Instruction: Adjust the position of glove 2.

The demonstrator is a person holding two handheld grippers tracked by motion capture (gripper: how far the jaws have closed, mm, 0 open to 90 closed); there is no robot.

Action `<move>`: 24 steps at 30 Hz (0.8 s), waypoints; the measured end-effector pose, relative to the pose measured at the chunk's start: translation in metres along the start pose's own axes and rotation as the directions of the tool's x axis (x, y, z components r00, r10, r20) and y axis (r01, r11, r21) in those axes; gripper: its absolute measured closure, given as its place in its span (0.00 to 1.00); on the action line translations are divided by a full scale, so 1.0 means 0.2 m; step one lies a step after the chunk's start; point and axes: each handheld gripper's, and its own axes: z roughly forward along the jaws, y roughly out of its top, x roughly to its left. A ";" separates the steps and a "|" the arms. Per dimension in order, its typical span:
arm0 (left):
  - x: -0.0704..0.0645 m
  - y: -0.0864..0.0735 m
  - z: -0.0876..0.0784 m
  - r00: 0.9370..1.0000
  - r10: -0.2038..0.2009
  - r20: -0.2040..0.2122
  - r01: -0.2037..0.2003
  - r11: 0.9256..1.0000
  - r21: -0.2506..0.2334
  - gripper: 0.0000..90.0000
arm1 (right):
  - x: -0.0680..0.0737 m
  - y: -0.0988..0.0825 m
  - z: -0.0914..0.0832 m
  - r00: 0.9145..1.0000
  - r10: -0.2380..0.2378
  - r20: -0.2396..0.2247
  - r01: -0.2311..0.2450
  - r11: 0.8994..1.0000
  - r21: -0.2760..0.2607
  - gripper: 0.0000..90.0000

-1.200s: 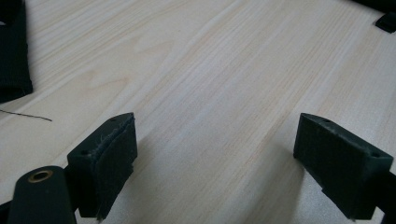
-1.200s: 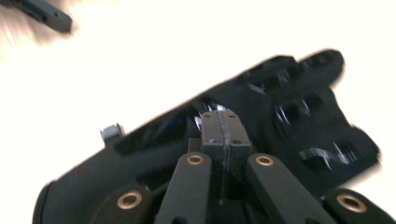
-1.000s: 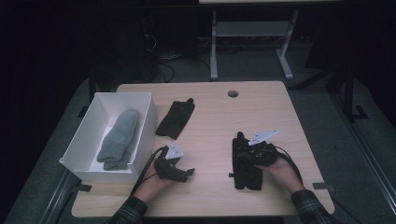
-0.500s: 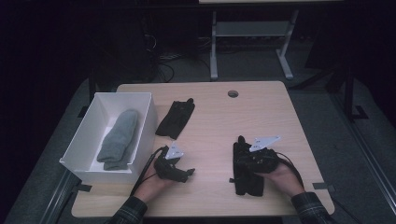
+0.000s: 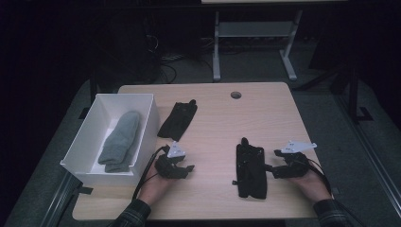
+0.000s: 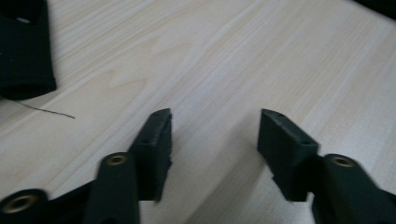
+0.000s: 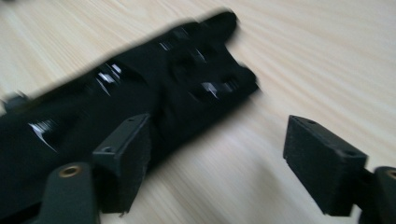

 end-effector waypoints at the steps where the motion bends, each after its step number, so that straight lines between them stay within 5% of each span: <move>1: 0.01 0.01 0.00 1.000 -0.003 -0.004 0.003 1.000 0.004 0.60 | -0.02 -0.02 -0.01 1.000 0.004 0.006 -0.004 1.000 0.001 0.24; 5: 0.04 0.05 0.00 0.998 -0.054 0.011 0.054 0.999 0.009 0.86 | -0.06 -0.04 -0.01 1.000 0.017 0.022 -0.018 1.000 0.014 0.21; 8: 0.06 0.08 0.02 0.999 -0.052 -0.003 0.052 0.998 0.027 0.99 | -0.06 -0.06 0.01 1.000 0.016 0.027 -0.017 1.000 0.023 0.18; 15: 0.12 0.18 0.06 0.995 -0.085 -0.049 0.085 0.996 0.004 1.00 | -0.07 -0.05 0.02 0.999 0.015 0.034 -0.016 0.999 0.029 0.15; 20: 0.21 0.27 0.09 0.988 -0.086 -0.127 0.086 0.996 -0.008 1.00 | -0.07 -0.05 0.02 0.999 0.015 0.035 -0.016 0.999 0.031 0.15; 24: 0.30 0.32 0.13 0.979 -0.126 -0.159 0.124 0.992 -0.025 1.00 | -0.06 -0.06 0.02 0.999 0.016 0.035 -0.017 0.999 0.029 0.15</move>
